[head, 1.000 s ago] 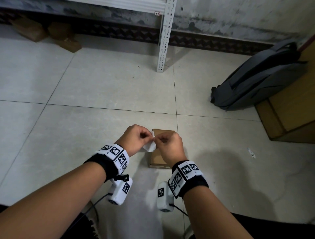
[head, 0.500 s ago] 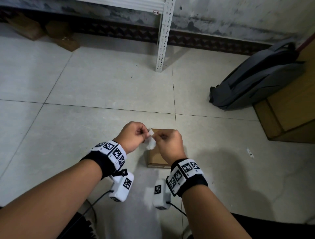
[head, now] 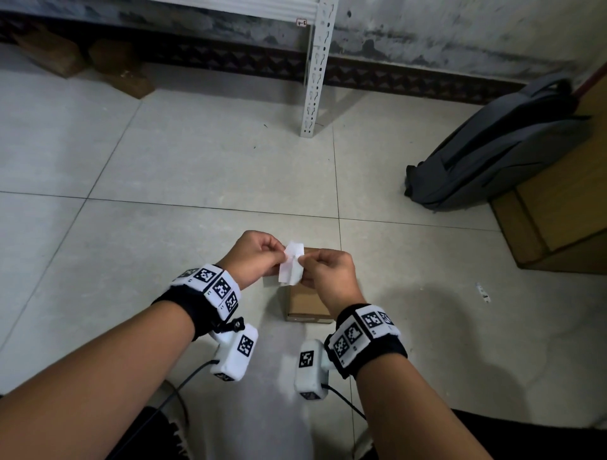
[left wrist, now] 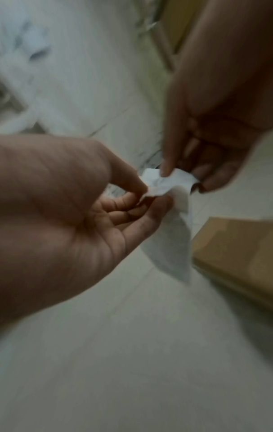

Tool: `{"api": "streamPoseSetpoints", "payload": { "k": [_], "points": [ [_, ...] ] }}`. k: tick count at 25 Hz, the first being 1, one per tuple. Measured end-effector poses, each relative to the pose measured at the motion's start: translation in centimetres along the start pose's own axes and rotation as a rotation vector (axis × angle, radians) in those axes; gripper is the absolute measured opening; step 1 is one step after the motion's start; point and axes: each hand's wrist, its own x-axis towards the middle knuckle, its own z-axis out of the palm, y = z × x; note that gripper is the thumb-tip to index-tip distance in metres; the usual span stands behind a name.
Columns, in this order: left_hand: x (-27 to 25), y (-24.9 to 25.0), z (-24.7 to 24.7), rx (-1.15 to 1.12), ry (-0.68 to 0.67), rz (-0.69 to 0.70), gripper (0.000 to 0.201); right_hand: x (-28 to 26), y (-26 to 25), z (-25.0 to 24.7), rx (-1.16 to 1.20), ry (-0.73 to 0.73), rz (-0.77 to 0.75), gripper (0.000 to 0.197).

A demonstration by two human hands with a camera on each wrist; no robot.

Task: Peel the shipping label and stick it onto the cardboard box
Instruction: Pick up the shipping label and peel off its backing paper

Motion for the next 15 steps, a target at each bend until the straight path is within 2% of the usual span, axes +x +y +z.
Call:
{"api": "streamPoseSetpoints", "payload": {
  "k": [2,4,8,11,15],
  "points": [
    [-0.1,-0.3,0.0,0.002,-0.008,0.011,0.009,-0.1,0.5,0.3,-0.100,-0.030,-0.073,0.018],
    [-0.2,-0.7,0.1,-0.054,-0.003,0.008,0.016,-0.1,0.7,0.4,-0.119,-0.037,-0.088,0.019],
    [-0.6,-0.4,0.0,-0.309,0.008,-0.069,0.028,0.1,-0.1,-0.2,0.076,-0.034,0.040,0.020],
    [-0.6,-0.1,-0.3,-0.366,0.026,-0.090,0.030,0.1,-0.5,-0.2,0.164,-0.074,0.073,0.016],
    [-0.7,0.3,0.0,-0.511,0.011,-0.184,0.028,0.2,-0.4,-0.4,0.252,-0.088,0.109,0.013]
  ]
}}
